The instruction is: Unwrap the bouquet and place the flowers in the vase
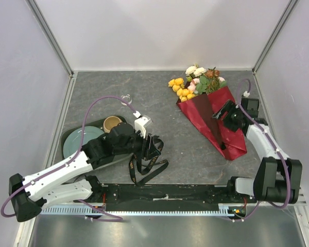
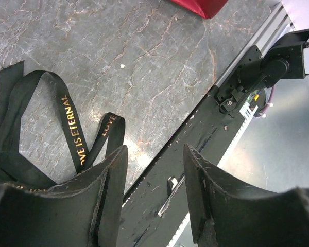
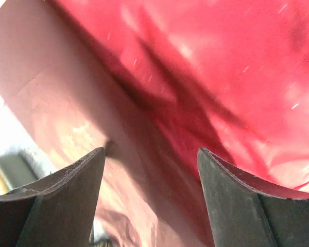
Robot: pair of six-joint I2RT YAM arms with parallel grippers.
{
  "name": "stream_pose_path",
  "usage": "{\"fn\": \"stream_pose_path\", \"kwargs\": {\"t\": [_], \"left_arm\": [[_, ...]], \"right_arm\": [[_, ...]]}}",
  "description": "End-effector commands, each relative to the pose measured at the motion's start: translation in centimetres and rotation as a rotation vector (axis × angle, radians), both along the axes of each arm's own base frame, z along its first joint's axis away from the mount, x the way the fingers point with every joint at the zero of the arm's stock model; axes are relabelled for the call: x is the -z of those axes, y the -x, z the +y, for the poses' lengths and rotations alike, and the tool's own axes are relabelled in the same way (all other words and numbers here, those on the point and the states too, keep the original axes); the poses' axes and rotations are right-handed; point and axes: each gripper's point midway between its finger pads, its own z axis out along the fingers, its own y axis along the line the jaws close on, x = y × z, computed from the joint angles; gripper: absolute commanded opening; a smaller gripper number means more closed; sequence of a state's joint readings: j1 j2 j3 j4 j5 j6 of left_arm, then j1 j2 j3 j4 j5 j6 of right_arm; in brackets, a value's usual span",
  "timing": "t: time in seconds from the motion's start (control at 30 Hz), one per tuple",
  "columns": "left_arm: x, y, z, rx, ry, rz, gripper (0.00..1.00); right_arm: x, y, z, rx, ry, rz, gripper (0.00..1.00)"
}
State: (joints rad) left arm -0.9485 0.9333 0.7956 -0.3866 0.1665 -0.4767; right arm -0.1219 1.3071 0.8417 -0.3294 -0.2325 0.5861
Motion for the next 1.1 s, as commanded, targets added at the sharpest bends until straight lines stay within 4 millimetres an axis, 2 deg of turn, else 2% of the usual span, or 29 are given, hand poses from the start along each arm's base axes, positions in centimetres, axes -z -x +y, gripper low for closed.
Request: {"fn": "stream_pose_path", "kwargs": {"t": [0.0,0.1,0.13,0.17,0.2,0.27,0.3,0.33,0.4,0.43,0.47,0.5,0.53,0.57,0.6,0.63,0.67,0.7,0.73,0.77,0.8,0.83,0.9,0.97,1.07], "left_arm": [[-0.9,-0.1,-0.1,0.035,0.018,-0.062,0.54],[-1.0,-0.1,-0.4,0.053,0.016,-0.063,0.55],[-1.1,-0.2,-0.6,0.056,0.015,-0.065,0.55],[-0.9,-0.2,-0.9,0.064,0.011,-0.059,0.55],[-1.2,-0.2,-1.1,0.072,0.02,-0.061,0.55],[-1.4,-0.4,-1.5,0.077,0.028,-0.062,0.55],[-1.7,-0.4,-1.8,0.087,0.035,-0.062,0.55],[-1.7,-0.5,-2.0,0.087,0.038,-0.061,0.55],[-2.1,-1.0,-2.7,0.083,0.056,-0.069,0.55],[-2.2,-1.1,-2.9,0.082,0.06,-0.067,0.55],[-2.9,-1.3,-3.4,0.085,0.079,-0.076,0.55],[-2.5,-1.6,-3.8,0.086,0.075,-0.063,0.55],[-2.6,-1.7,-4.3,0.091,0.085,-0.063,0.55],[-3.0,-2.0,-5.0,0.098,0.104,-0.069,0.56],[-2.0,-2.2,-5.9,0.113,0.092,-0.047,0.56],[-1.4,-2.5,-6.4,0.115,0.087,-0.035,0.56],[-1.7,-3.1,-7.3,0.118,0.103,-0.045,0.56],[-1.1,-3.4,-7.8,0.122,0.098,-0.038,0.55],[1.3,-4.1,-8.7,0.119,0.052,0.001,0.53],[1.3,-4.7,-9.5,0.115,0.049,-0.001,0.51],[2.3,-5.5,-10.0,0.099,0.029,0.005,0.49],[4.8,-6.2,-10.6,0.085,-0.023,0.036,0.46],[6.0,-7.7,-11.4,0.048,-0.07,0.045,0.42],[8.2,-8.7,-12.5,0.035,-0.122,0.072,0.33],[11.0,-9.5,-13.0,0.012,-0.179,0.11,0.23]], "right_arm": [[-2.2,2.2,4.7,-0.144,-0.122,-0.085,0.8],[-1.1,5.0,8.0,-0.21,-0.191,-0.045,0.8],[-0.1,6.2,8.8,-0.22,-0.206,-0.021,0.8],[0.3,7.2,10.7,-0.271,-0.219,-0.011,0.8],[0.2,7.5,11.7,-0.266,-0.251,-0.014,0.8],[1.8,9.6,13.8,-0.307,-0.286,0.023,0.8],[1.8,9.7,14.6,-0.297,-0.326,0.021,0.8],[2.9,10.6,14.9,-0.301,-0.338,0.05,0.8],[3.5,11.3,15.3,-0.315,-0.341,0.068,0.81],[3.2,11.0,15.1,-0.333,-0.307,0.053,0.81],[3.9,11.2,14.1,-0.305,-0.241,0.088,0.81],[3.5,10.7,13.4,-0.294,-0.191,0.078,0.81],[1.9,9.4,13.0,-0.31,-0.131,0.021,0.82],[1.7,9.3,12.3,-0.299,-0.085,0.031,0.82],[1.5,8.1,10.6,-0.236,0.006,0.01,0.82],[0.1,7.0,10.0,-0.217,0.054,-0.029,0.83],[-0.2,6.4,9.3,-0.192,0.089,-0.038,0.83],[0.4,5.6,8.1,-0.138,0.151,-0.026,0.84],[-0.1,4.8,7.9,-0.122,0.165,-0.034,0.83],[0.1,4.5,7.9,-0.119,0.174,-0.025,0.82],[0.5,3.7,7.7,-0.108,0.198,-0.007,0.8],[0.7,3.5,8.1,-0.115,0.211,0.0,0.77],[1.2,2.9,8.3,-0.127,0.253,0.008,0.72],[1.1,2.4,9.0,-0.155,0.268,-0.023,0.54],[2.0,2.3,9.8,-0.183,0.284,-0.044,0.39]]}}
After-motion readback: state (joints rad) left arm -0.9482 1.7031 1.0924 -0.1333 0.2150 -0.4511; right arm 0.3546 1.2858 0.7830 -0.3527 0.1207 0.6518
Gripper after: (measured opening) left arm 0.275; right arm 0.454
